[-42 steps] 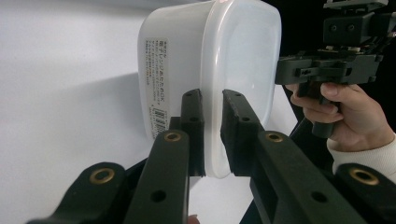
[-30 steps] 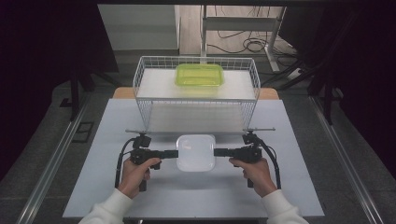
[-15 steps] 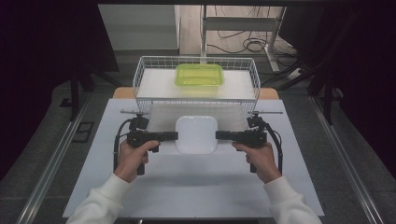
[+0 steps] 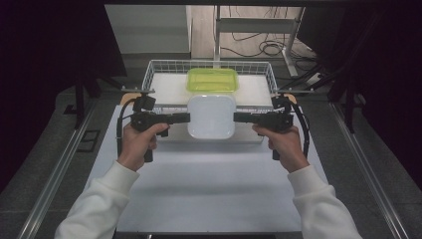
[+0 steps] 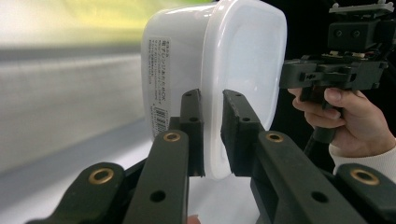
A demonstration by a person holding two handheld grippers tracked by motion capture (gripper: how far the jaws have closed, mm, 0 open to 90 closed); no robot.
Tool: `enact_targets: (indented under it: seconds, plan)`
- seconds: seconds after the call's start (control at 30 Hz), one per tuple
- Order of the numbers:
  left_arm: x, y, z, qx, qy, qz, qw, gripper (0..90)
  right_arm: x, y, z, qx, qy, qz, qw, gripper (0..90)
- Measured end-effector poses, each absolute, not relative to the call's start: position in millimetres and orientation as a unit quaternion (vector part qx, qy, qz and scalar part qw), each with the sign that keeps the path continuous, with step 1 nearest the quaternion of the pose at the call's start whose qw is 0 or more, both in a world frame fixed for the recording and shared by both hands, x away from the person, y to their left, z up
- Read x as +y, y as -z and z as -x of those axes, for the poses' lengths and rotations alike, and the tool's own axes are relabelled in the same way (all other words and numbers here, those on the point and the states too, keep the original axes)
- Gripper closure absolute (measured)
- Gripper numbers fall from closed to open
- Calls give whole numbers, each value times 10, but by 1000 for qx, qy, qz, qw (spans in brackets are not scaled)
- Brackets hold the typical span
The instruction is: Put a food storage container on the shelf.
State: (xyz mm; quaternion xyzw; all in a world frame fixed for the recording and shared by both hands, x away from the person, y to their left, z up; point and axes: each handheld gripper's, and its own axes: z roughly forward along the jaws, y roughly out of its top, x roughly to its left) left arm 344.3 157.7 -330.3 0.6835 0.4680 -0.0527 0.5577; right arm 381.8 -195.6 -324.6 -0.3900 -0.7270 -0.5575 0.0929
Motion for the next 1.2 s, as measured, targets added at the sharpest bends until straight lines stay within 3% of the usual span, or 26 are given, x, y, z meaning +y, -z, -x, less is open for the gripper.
enact_targets:
  seconds: [0.4, 1.2]
  plan:
    - [1623, 2903, -3648, 451, 37, -683, 574, 806, -1948, 2939, -4062, -716, 577, 383, 88, 795]
    - [1714, 2613, -4177, 461, 38, -673, 577, 797, -1823, 2475, -4519, -723, 571, 381, 76, 798]
